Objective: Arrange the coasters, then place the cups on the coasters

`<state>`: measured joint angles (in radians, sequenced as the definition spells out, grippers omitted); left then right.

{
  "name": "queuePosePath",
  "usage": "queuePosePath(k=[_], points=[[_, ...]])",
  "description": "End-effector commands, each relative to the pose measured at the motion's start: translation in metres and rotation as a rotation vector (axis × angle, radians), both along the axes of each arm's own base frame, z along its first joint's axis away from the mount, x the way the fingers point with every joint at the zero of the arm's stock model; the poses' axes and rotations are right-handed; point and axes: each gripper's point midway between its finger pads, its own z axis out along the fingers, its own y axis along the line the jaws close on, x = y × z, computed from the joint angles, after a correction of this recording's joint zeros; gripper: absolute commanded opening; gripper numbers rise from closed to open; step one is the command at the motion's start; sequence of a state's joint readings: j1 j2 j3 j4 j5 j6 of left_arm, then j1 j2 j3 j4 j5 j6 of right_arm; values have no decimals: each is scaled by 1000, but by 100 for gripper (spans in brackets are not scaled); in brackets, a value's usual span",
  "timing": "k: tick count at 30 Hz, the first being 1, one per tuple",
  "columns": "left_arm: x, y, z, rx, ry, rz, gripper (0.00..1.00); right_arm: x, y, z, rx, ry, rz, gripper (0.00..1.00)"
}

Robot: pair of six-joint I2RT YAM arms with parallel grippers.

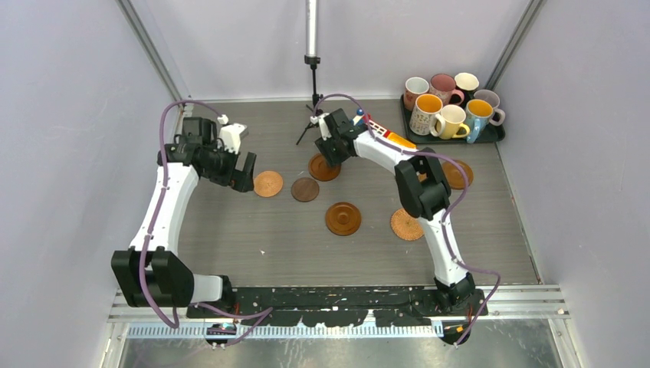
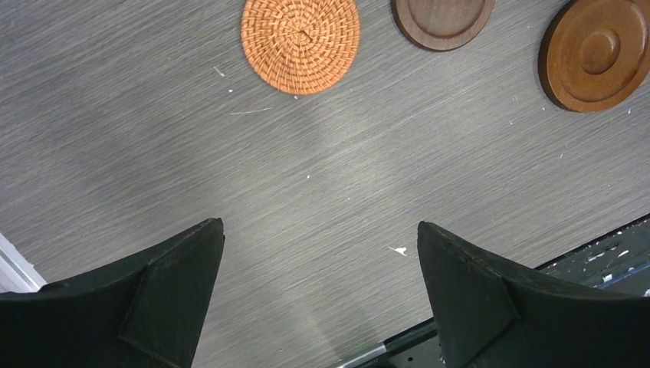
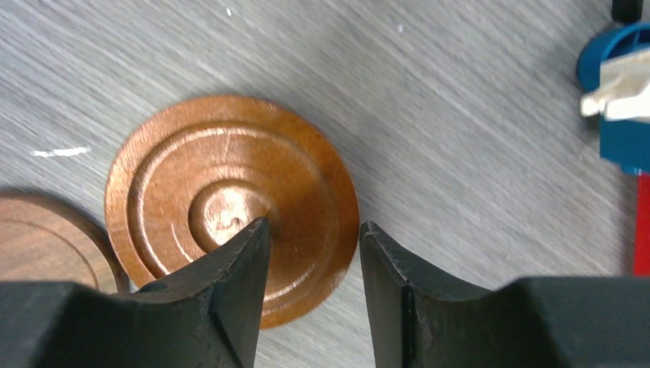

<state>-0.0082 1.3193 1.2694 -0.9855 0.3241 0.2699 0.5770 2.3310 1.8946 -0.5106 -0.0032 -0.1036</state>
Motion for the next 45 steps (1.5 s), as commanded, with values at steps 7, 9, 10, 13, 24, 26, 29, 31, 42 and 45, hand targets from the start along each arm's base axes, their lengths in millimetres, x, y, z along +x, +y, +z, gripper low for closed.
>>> queuePosePath(k=[7,9,10,13,24,26,29,31,42,45], points=[[15,-23,-10,-36,-31,-108,100,-47,-68,-5,-158,73,-48,48],[14,-31,-13,-32,-29,-135,100,-52,-83,-8,-174,86,-67,48],[13,-35,-15,-30,-29,-152,100,-54,-90,-8,-179,91,-79,47],[11,-47,-21,-24,-26,-195,100,-56,-109,-6,-184,99,-114,47],[11,-96,-39,-20,0,-326,100,-66,-142,5,-188,105,-152,47],[13,-106,-43,-13,3,-348,100,-62,-139,11,-173,93,-155,48],[15,-126,-47,-18,4,-379,100,-57,-132,24,-133,71,-156,51],[16,-142,-49,-17,0,-411,100,-53,-126,36,-96,60,-162,55],[22,-222,-66,-12,-17,-600,100,-42,-108,117,116,-13,-184,66],[23,-242,-76,20,-26,-633,100,-42,-127,122,117,-11,-224,66]])
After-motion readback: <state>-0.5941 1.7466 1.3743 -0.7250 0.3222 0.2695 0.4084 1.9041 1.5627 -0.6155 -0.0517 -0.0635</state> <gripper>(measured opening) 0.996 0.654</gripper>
